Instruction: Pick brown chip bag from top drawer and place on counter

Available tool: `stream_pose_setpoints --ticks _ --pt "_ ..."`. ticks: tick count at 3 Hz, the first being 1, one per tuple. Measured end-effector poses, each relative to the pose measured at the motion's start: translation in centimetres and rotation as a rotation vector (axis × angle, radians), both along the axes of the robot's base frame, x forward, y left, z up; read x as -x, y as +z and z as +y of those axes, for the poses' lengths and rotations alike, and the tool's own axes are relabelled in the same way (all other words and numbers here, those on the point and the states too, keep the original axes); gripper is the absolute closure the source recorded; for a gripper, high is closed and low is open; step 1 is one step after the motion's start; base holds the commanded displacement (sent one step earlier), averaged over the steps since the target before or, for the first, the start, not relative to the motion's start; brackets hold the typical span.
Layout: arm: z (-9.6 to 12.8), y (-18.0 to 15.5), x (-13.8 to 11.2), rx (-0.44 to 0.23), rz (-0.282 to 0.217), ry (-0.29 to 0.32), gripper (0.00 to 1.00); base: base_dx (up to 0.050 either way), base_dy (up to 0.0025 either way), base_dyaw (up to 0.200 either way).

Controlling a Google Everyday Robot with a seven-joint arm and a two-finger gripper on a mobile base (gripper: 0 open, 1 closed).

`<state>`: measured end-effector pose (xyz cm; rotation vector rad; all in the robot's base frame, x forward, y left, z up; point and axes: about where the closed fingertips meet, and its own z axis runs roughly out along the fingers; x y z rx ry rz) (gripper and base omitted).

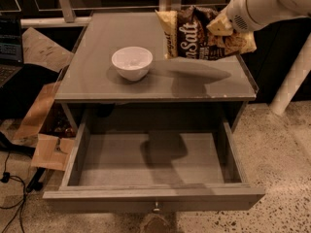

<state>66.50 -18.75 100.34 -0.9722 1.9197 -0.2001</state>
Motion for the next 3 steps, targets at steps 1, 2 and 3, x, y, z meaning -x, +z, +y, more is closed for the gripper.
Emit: stream_pose_setpoints --ticks 1,2,3 --pt "0.0 0.0 0.0 0.0 0.0 0.0 0.84 0.0 0.0 0.0" --pt "0.01 0.0 0.0 0.0 0.0 0.0 0.6 0.0 0.0 0.0" --pt "0.01 0.0 0.0 0.0 0.0 0.0 0.37 0.0 0.0 0.0"
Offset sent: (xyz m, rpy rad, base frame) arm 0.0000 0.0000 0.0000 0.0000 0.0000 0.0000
